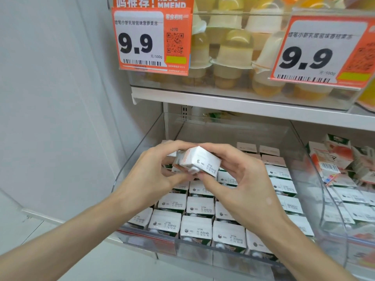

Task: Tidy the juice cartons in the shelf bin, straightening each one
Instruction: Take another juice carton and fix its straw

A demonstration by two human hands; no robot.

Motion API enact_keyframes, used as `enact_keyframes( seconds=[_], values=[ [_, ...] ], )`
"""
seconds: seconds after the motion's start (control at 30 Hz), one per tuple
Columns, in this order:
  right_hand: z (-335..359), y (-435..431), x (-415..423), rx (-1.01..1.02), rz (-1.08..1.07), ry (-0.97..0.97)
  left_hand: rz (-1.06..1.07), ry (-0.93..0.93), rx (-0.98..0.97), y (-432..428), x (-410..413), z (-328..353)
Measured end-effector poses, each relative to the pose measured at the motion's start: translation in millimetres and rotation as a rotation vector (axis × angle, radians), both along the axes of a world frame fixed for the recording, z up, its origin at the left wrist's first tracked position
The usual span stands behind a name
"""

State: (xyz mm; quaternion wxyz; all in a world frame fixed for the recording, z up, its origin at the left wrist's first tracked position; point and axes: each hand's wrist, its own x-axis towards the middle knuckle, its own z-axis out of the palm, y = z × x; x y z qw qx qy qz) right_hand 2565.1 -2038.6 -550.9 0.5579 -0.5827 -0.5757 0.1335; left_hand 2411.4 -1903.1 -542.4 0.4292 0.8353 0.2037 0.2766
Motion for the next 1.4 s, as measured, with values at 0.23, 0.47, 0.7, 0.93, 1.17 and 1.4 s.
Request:
enact_keyframes(
  seconds=[0.23,0.47,0.7,0.93,1.17,1.4],
  values=[
    [0.1,3.7,-1.8,0.029,-0.071,-0.016,0.028,-0.054,-0.104,4.2,-5.8,0.9],
    [5.6,2.3,-0.1,0.024,-0.083,0.049,-0.053,-0.064,-0.143,4.3,-6.2,-2.3],
    [11.7,-1.1,9.3,0.017,-0.062,0.163,-0.046,0.028,0.000,1.9,-6.6,0.3],
    [13.1,-2.5,6.3,-0.026,0.011,0.194,0.002,-0.005,-0.014,-0.5,-8.0,4.1],
    [14.4,-4.0,8.7,-0.067,0.001,0.050,-0.013,0.014,-0.016,-1.8,-7.6,5.1],
    [20.3,-1.3,11.6,-0.247,-0.130,0.336,-0.139,0.017,-0.201,-9.1,-6.4,10.0]
  ],
)
